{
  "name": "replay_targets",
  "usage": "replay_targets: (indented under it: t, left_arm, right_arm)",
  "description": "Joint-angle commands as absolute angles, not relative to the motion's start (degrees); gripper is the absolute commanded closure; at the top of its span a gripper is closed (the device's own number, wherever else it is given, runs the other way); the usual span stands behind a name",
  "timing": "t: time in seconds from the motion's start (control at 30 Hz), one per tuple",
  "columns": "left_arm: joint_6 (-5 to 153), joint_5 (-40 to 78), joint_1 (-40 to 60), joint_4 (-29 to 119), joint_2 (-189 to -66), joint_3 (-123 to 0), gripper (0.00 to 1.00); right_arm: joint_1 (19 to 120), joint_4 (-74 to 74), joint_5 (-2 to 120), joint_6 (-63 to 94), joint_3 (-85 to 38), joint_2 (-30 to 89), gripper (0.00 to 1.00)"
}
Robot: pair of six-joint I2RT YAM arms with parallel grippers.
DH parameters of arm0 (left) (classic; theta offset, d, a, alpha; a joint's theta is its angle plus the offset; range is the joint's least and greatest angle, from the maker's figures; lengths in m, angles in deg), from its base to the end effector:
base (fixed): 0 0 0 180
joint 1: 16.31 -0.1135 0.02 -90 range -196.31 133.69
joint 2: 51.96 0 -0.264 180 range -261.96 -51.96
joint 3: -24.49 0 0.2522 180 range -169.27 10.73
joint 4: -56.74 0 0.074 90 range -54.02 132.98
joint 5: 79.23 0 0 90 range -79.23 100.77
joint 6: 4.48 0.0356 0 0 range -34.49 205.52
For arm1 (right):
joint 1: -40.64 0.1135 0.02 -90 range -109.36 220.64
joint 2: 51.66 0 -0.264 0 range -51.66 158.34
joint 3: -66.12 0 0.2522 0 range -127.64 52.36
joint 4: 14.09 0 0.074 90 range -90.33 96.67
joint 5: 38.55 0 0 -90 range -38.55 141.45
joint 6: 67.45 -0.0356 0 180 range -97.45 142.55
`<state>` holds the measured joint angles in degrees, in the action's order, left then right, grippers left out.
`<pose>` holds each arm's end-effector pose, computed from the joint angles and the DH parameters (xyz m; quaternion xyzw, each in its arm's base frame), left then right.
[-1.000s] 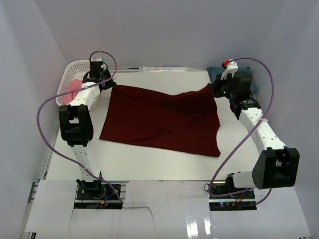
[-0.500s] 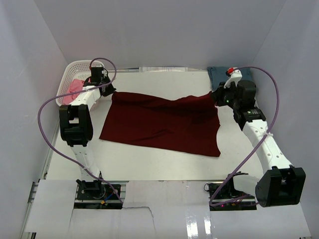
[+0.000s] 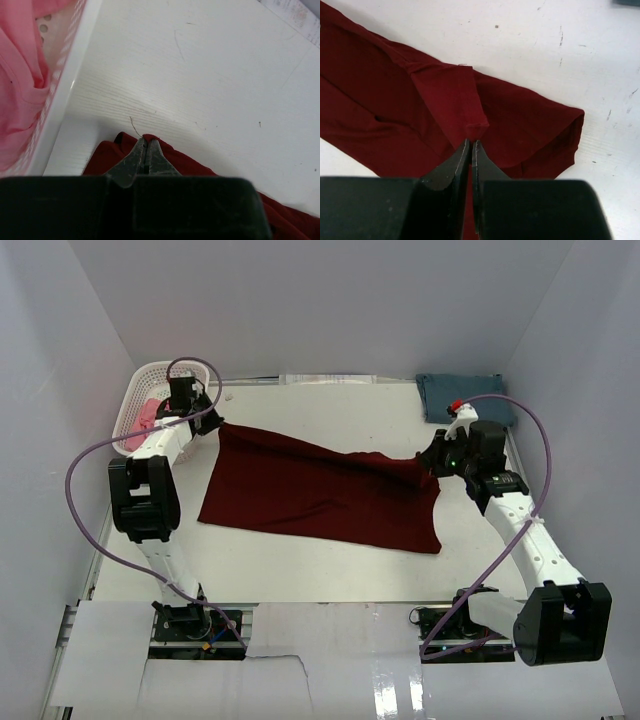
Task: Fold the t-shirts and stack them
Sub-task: Fold the other side of the tshirt into a rectangle
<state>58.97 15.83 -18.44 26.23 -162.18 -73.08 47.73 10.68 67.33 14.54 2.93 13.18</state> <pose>0.4370 0.0131 0.2311 -0.2101 0.8925 -0.1236 0.3795 0.2536 0.0414 0.2970 -0.0660 0.8424 0.1849 0.5018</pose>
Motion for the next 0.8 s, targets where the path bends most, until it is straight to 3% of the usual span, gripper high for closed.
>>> replay_targets:
  t: [0.0, 0.77]
  left_arm:
    - [58.71, 16.31, -18.69, 28.92, -156.38, -72.24, 1.00]
    - [54.67, 18.07, -21.15, 28.13, -151.90, -62.84, 1.00]
  right_arm:
    - [47.67, 11.18, 68.94, 13.15, 3.93, 11.10, 0.92]
    - [48.46, 24.10, 70.35, 12.70, 2.96, 16.02, 0.92]
